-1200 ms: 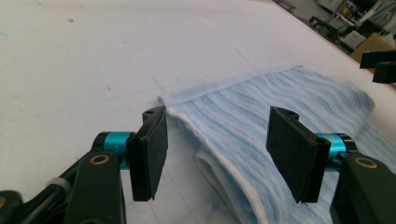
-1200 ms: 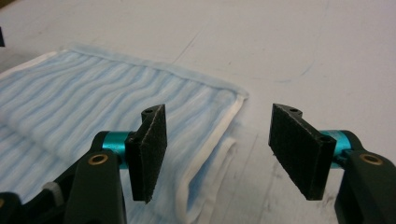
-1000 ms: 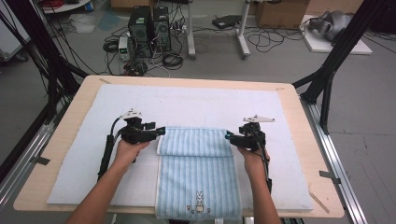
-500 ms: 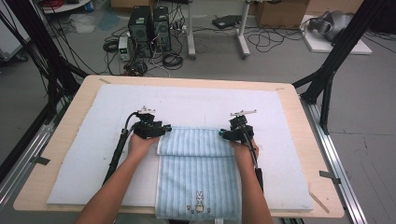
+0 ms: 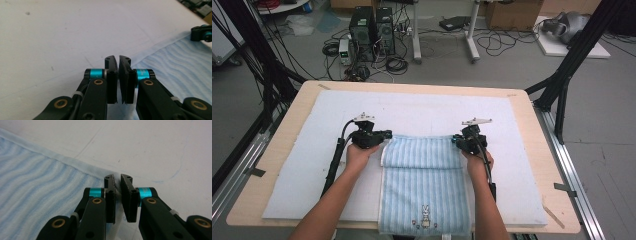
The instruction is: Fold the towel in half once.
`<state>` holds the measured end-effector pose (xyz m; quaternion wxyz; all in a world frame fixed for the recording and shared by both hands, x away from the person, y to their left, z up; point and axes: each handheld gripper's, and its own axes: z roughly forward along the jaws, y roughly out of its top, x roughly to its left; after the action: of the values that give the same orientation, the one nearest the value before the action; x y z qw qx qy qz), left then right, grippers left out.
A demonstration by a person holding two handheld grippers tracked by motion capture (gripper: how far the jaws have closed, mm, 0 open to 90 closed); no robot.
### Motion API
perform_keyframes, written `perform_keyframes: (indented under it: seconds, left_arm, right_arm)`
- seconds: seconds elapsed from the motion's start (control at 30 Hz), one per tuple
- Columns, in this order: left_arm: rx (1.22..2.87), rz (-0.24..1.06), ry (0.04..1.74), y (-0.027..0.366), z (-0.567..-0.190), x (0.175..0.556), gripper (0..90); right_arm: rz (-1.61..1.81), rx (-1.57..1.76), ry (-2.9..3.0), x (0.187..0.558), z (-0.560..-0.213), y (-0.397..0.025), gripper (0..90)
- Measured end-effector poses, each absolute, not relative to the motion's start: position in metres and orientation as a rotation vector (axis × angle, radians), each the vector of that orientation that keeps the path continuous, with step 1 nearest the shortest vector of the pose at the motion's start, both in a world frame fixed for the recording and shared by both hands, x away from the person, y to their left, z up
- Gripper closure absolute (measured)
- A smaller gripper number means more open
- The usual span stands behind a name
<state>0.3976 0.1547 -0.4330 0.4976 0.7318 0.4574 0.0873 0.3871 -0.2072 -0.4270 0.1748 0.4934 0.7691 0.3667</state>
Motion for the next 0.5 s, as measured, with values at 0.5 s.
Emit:
perform_keyframes:
  seconds: [0.5]
  left_arm:
    - [1.71, 0.137, 0.966, 0.172, -0.406, 0.352, 84.8]
  right_arm:
    - [1.203, 1.286, 2.143, 0.333, -0.398, -0.222, 82.6]
